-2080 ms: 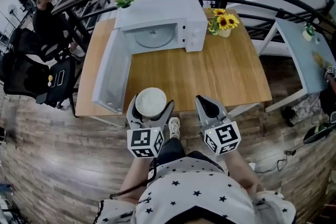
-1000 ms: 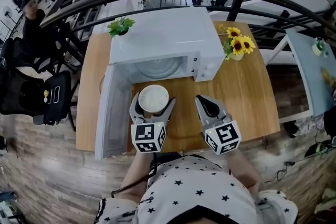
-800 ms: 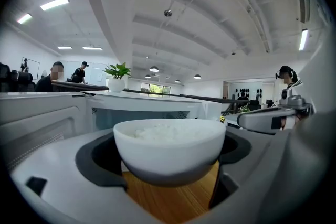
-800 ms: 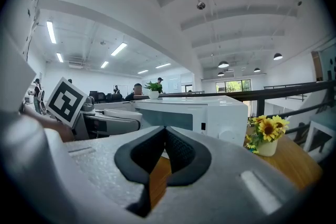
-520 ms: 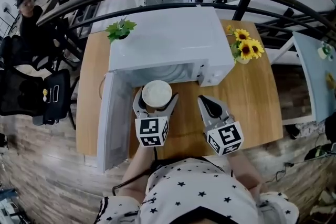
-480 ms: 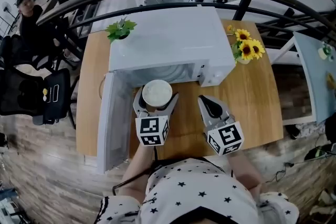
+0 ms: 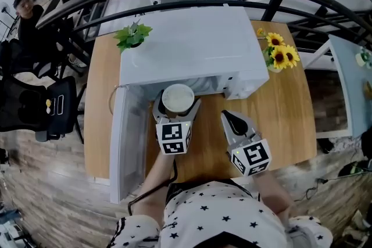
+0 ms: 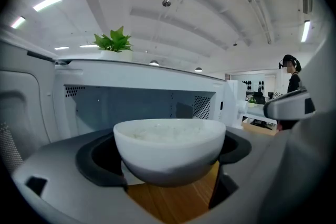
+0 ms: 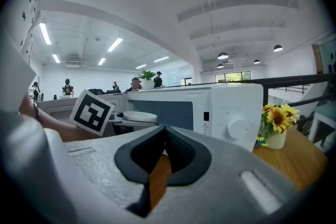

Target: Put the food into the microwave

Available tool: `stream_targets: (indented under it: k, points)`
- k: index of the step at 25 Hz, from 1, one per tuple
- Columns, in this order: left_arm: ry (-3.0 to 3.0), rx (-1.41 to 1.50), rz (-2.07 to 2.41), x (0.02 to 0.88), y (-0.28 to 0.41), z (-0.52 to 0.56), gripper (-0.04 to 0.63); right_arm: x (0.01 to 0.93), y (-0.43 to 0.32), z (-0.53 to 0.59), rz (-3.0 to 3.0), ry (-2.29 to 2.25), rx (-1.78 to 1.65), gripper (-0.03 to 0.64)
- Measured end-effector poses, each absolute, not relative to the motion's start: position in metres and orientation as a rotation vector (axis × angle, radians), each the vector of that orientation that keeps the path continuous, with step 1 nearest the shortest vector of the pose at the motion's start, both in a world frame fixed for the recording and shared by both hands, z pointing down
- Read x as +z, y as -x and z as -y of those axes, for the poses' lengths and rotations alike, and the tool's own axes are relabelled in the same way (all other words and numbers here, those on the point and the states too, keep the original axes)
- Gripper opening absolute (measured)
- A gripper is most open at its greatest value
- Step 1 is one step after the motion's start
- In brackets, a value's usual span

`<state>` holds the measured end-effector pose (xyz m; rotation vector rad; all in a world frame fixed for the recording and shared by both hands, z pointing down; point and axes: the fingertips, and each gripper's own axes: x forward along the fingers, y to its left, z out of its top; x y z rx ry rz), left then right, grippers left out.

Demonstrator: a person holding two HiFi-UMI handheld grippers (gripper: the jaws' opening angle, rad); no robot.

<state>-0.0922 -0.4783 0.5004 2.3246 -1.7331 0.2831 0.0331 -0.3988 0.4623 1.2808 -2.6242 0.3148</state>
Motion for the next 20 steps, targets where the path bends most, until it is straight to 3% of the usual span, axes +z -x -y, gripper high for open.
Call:
stream_targets:
  k: [20]
  points:
    - [-2.26, 0.342, 1.746, 0.548, 0.101, 0.532, 0.525, 0.485, -0.029, 0.413, 2.568, -1.306, 0.377, 0.006]
